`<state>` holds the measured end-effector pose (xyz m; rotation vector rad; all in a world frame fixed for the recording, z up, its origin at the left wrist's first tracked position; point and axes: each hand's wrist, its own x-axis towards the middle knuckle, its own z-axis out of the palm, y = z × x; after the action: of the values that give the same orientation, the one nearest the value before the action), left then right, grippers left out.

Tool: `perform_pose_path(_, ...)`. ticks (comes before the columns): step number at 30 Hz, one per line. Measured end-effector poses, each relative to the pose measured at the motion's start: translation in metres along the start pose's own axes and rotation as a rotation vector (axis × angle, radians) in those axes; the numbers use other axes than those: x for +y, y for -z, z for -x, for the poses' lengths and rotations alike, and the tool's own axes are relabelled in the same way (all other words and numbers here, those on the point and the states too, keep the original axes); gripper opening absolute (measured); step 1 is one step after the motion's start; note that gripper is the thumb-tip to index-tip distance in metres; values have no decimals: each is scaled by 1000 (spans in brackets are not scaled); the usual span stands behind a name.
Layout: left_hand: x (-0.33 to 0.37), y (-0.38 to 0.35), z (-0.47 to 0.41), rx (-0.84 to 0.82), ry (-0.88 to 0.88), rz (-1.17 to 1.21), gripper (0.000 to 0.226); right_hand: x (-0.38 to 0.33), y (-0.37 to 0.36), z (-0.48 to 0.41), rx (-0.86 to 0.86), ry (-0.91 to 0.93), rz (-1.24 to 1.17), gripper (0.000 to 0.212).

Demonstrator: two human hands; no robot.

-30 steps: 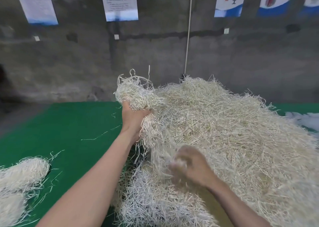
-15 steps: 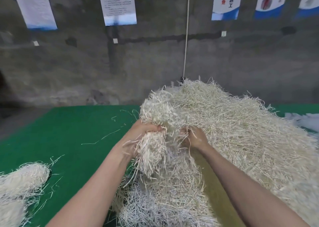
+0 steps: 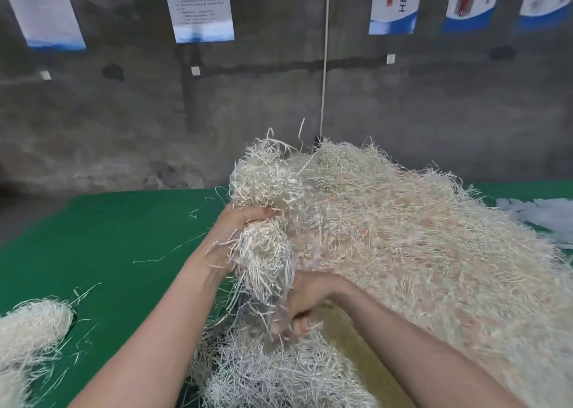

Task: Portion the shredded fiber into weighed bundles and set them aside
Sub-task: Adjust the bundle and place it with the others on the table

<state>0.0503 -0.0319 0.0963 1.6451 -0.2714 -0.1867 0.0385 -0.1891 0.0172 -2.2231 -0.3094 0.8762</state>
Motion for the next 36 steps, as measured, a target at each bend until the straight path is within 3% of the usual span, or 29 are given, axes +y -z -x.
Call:
perform_pose_path(1, 3, 2, 0, -18, 1, -14, 13, 9, -3, -15, 139, -24, 25, 14)
perform_pose_path(2, 3, 6, 0, -66, -5, -67, 7, 17, 4, -24, 379, -18, -55, 11)
perform_pose_path(4, -7, 12, -4, -201, 22, -198, 11, 26, 26, -24, 808, 42, -416, 9)
perform_pose_path(5, -12, 11, -3, -273, 65, -223, 26, 24, 37, -19, 931, 74, -538, 12)
perform_pose_path(6, -21, 9, -4, -328, 110, -226, 41, 23, 45, -15, 996, 86, -593, 16)
perform_pose_path(8, -36, 8, -3, -379, 161, -250, 50, 26, 53, -12, 1059, 82, -615, 20)
perform_pose_path(11, -42, 21, 1, -272, 123, -185, 36, 50, 59, -4, 1130, -63, -526, 22)
perform_pose_path(14, -38, 23, -2, -63, 95, 10, 29, 81, 49, -6, 1071, -209, -498, 18)
perform_pose_path(17, -32, 13, -5, 22, 69, 55, 27, 96, 38, -13, 1033, -257, -479, 20)
perform_pose_path(21, -30, 8, -8, 71, 90, 79, 97, 110, 33, -18, 1011, -283, -340, 26)
perform_pose_path(23, -24, 7, -4, 83, 77, 146, 106, 115, 24, -23, 984, -299, -243, 23)
perform_pose_path(25, -10, 7, 1, 125, 37, 206, 84, 118, 14, -26, 982, -304, -110, 21)
perform_pose_path(27, 8, 19, 0, 185, -24, 295, 36, 117, 4, -25, 983, -324, -8, 11)
perform_pose_path(28, 19, 25, 2, 204, -57, 354, 20, 118, -1, -24, 976, -331, 24, 23)
perform_pose_path(31, 45, 36, 8, 217, -148, 342, 25, 106, -10, -17, 849, -314, 178, 53)
perform_pose_path(36, 54, 30, 15, 228, -144, 158, 13, 27, 36, 37, 627, -253, 359, 62)
